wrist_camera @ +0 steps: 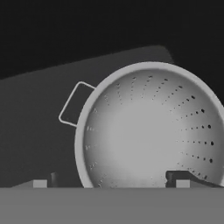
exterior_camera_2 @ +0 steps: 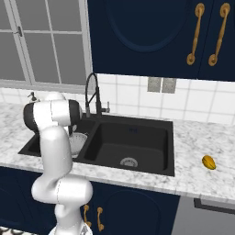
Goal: Put the colander in the sink, put the mango in the colander, and turn on the sink faucet and pour water over the colander.
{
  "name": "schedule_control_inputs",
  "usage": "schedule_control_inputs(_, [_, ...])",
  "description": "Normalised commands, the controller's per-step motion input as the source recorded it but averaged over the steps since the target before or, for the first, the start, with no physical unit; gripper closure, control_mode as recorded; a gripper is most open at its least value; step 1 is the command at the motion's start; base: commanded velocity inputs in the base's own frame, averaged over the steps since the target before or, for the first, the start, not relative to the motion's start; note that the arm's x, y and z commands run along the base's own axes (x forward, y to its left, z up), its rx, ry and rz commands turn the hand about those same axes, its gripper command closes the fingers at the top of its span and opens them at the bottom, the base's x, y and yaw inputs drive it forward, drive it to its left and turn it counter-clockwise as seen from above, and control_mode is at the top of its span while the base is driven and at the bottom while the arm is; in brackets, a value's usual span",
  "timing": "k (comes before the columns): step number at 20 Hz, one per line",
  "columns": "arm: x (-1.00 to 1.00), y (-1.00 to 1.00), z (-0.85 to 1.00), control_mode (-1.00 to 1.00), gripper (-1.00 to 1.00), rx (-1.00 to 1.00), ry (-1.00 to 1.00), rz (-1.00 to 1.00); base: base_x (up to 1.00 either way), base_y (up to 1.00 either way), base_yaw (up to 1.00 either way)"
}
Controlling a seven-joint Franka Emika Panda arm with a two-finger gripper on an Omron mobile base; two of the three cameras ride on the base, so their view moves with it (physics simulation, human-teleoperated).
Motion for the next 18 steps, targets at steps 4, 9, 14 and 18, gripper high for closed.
schedule_control_inputs(4, [-0.17,0.02,0.84,-1.00,-1.00,0.00,0.08,-0.11,0.00,0.00,0.00])
schedule_control_inputs(9, [-0.73,0.02,0.58,-1.00,-1.00,0.00,0.02,-0.20,0.00,0.00,0.00])
schedule_control_inputs(14, [-0.92,0.00,0.61,-1.00,-1.00,0.00,0.00,-0.23,0.00,0.00,0.00])
schedule_control_inputs(18, [-0.77,-0.11,0.70,-1.00,-1.00,0.02,0.03,-0.22,0.00,0.00,0.00])
